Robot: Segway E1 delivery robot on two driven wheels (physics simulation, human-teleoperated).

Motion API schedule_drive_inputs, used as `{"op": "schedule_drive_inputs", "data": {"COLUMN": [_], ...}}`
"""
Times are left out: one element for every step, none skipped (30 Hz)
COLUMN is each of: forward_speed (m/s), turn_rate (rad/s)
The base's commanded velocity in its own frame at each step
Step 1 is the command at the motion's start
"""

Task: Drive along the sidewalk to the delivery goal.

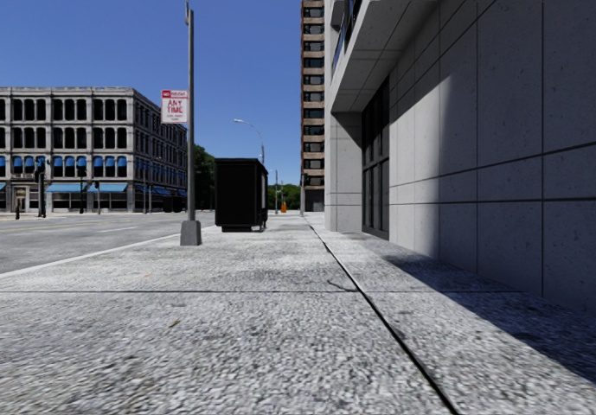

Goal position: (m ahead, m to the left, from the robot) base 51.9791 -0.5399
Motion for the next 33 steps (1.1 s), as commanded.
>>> {"op": "schedule_drive_inputs", "data": {"forward_speed": [2.0,2.0,2.0,2.0,2.0,2.0,2.0,2.0,2.0,2.0,2.0,2.0,2.0,2.0,2.0,2.0,2.0,2.0,2.0,2.0,2.0,2.0,2.0,2.0,2.0,2.0,2.0,2.0,2.0,2.0,2.0,2.0,2.0], "turn_rate": [0.0,0.0,0.0,0.0,0.0,0.0,0.0,0.0,0.0,0.0,0.0,0.0,0.0,0.0,0.0,0.0,0.0,0.0,0.0,0.0,0.0,0.0,0.0,0.0,0.0,0.0,0.0,0.0,0.0,0.0,0.0,0.0,0.0]}}
